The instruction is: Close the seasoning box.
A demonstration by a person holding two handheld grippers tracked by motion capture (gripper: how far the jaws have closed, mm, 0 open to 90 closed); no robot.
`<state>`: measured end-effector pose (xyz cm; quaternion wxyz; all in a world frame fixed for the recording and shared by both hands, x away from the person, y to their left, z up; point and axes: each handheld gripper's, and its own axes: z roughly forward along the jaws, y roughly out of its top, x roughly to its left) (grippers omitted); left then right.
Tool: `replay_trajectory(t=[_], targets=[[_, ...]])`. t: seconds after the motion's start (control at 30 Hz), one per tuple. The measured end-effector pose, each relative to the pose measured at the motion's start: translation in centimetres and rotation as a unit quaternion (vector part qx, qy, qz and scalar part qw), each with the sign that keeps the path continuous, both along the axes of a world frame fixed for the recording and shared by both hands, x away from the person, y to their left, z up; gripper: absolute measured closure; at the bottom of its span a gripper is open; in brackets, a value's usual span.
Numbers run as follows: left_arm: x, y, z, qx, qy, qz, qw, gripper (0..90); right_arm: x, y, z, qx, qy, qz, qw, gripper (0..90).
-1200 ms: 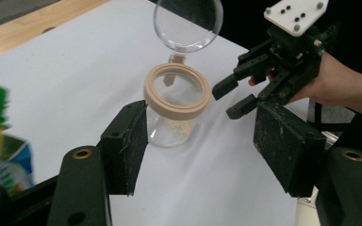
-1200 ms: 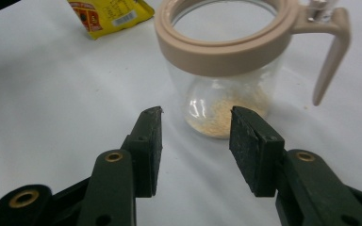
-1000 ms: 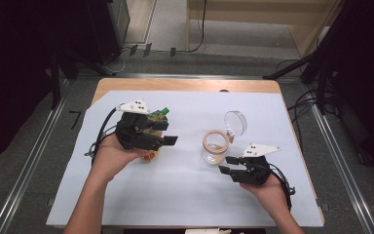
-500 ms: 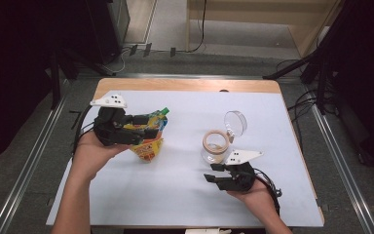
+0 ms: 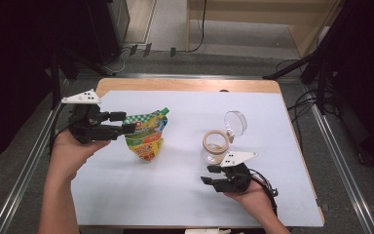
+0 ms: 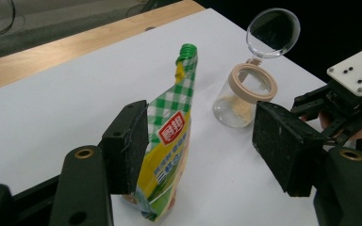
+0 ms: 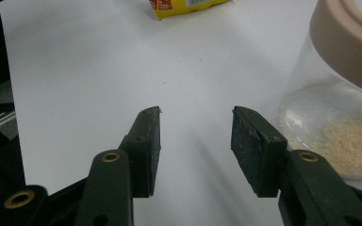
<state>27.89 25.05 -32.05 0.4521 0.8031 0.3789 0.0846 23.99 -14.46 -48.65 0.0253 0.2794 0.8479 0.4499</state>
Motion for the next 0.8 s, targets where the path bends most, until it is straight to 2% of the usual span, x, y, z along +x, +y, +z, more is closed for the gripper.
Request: replay_trajectory(t=[0.23, 0.33, 0.43, 0.5, 0.57, 0.6, 0.7, 0.8], targets=[[0.1, 1.5, -0.7, 0.007, 0.008, 0.022, 0.9997, 36.4, 0.0, 0.4, -0.1, -0.002, 0.000, 0.006, 1.0000, 53.9], [0.5, 1.8, -1.6, 0.003, 0.010, 0.020, 0.9997, 35.8, 0.0, 0.7, -0.1, -0.003, -0.001, 0.010, 0.9999, 53.9], [1.0, 2.0, -3.0, -0.003, 0.028, 0.023, 0.9993, 35.8, 0.1, 0.8, -0.1, -0.004, -0.003, 0.015, 0.9999, 53.9], [1.4, 2.2, -4.1, -0.014, 0.041, 0.015, 0.9990, 40.7, 0.1, 0.8, -0.1, -0.003, -0.003, 0.015, 0.9999, 53.9], [1.6, 2.2, -4.9, -0.028, 0.043, 0.006, 0.9987, 41.4, 0.2, 1.0, -0.1, -0.003, -0.002, 0.017, 0.9998, 53.9], [1.7, 2.1, -5.3, -0.030, 0.053, 0.004, 0.9981, 41.2, 0.2, 1.0, -0.1, -0.003, -0.002, 0.016, 0.9999, 53.9], [1.9, 1.7, -6.0, -0.021, 0.056, -0.002, 0.9982, 45.4, 0.2, 1.2, -0.2, -0.003, -0.002, 0.019, 0.9998, 53.9], [1.9, 1.3, -6.5, -0.038, 0.050, -0.017, 0.9979, 54.1, 0.3, 1.3, -0.2, -0.004, -0.002, 0.021, 0.9998, 53.9]])
